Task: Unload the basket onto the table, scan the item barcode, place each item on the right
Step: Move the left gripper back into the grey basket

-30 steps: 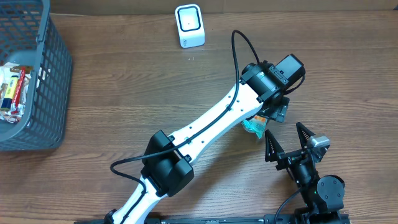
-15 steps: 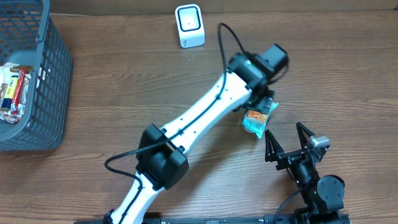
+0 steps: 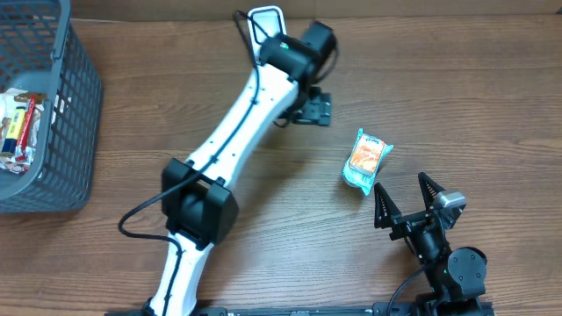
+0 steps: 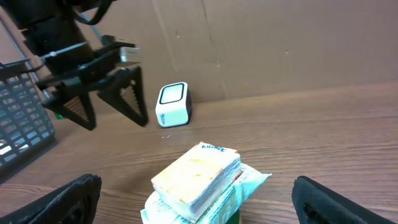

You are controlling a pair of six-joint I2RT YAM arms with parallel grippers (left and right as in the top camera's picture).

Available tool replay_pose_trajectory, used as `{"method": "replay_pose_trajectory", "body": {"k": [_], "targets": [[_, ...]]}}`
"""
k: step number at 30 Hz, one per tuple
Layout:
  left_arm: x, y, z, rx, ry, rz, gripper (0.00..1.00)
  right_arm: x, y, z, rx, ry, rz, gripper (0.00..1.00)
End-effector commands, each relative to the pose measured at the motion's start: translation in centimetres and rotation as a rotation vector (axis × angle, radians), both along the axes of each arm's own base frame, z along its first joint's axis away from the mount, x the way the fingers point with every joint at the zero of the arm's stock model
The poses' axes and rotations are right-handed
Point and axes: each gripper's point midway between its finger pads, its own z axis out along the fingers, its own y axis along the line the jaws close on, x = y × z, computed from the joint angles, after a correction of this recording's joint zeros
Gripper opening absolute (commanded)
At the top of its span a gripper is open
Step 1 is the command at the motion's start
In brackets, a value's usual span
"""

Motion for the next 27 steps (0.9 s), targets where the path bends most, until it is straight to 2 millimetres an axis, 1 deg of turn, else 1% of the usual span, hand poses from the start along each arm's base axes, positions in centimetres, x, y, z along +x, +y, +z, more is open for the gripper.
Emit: {"method": "replay_pose_trajectory", "body": {"k": [1, 7, 11, 14, 16, 23, 25, 27], "targets": [[0.6, 2.1, 2.2, -0.039, -0.017, 0.016, 1.00, 0.0, 0.0, -0.2, 0.001, -0.001, 0.003, 1.00], [1.6, 6.5, 2.1, -0.016, 0.018, 0.096, 1.00, 0.0, 0.0, -0.2, 0.001, -0.001, 0.003, 1.00], [1.3, 9.2, 1.9, 0.005, 0.062, 0.137, 1.00, 0.0, 0.0, -0.2, 0.001, -0.001, 0.003, 1.00], [1.2, 10.3, 1.9, 0.017, 0.078, 0.136, 1.00, 0.0, 0.0, -0.2, 0.001, -0.001, 0.003, 1.00], [1.5, 11.1, 1.9, 0.022, 0.075, 0.143, 1.00, 0.0, 0.0, -0.2, 0.001, -0.001, 0.003, 1.00], [2.2, 13.1, 1.9, 0.024, 0.069, 0.135, 1.00, 0.0, 0.0, -0.2, 0.001, -0.001, 0.003, 1.00], [2.4, 13.6, 2.1, 0.024, 0.057, 0.111, 1.00, 0.0, 0.0, -0.2, 0.001, -0.001, 0.003, 1.00], [2.9, 14.5, 2.7, 0.023, 0.030, 0.108, 1.00, 0.0, 0.0, -0.2, 0.001, -0.001, 0.003, 1.00]]}}
